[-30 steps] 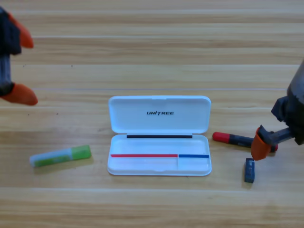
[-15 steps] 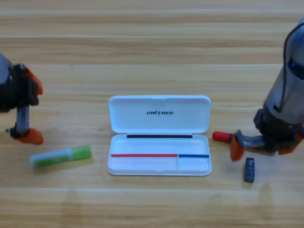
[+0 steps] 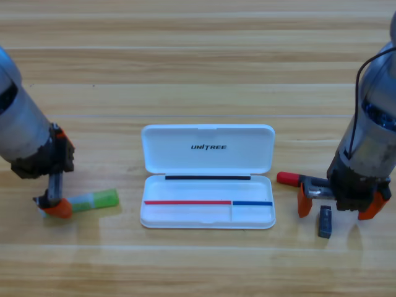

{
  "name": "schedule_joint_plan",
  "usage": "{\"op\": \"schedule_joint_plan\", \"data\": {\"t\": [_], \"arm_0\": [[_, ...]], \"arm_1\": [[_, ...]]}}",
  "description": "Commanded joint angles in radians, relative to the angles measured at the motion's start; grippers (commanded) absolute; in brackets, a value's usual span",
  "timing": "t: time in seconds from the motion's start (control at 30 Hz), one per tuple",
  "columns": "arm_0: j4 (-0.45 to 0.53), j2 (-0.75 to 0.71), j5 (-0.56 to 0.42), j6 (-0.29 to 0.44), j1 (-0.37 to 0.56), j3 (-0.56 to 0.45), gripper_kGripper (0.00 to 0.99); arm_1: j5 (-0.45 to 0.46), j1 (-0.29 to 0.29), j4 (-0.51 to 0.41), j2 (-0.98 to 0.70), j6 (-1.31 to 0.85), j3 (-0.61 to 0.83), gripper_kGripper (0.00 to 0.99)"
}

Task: Clean up eraser and pencils

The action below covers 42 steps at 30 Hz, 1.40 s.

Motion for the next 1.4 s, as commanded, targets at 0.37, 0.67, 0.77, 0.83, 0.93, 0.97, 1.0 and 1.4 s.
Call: {"op": "schedule_joint_plan", "data": {"t": [0.37, 0.67, 0.77, 0.83, 0.93, 0.97, 1.0, 1.4], "arm_0": [[-0.028, 0.118, -0.081, -0.072, 0.066, 0.011, 0.959], [-0.048, 0.129, -0.095, -0.087, 0.069, 0.022, 0.959], [-0.059, 0.141, -0.1, -0.095, 0.069, 0.031, 0.957], [-0.072, 0.149, -0.103, -0.096, 0.071, 0.039, 0.956], [-0.085, 0.159, -0.104, -0.102, 0.075, 0.048, 0.956], [-0.089, 0.162, -0.104, -0.104, 0.078, 0.051, 0.956], [-0.095, 0.165, -0.104, -0.105, 0.08, 0.056, 0.954], [-0.109, 0.181, -0.109, -0.081, 0.104, 0.071, 0.767]], "arm_1": [[0.019, -0.041, -0.037, 0.115, 0.054, 0.035, 0.617], [0.038, -0.041, -0.011, 0.115, 0.054, 0.044, 0.402], [0.045, -0.041, -0.009, 0.115, 0.053, 0.046, 0.402], [0.051, -0.041, -0.005, 0.115, 0.053, 0.046, 0.403], [0.062, -0.039, 0.011, 0.113, 0.051, 0.04, 0.405], [0.065, -0.041, 0.017, 0.112, 0.053, 0.038, 0.405], [0.068, -0.041, 0.023, 0.108, 0.053, 0.037, 0.405], [0.076, -0.035, 0.043, 0.108, 0.053, 0.035, 0.405]]}}
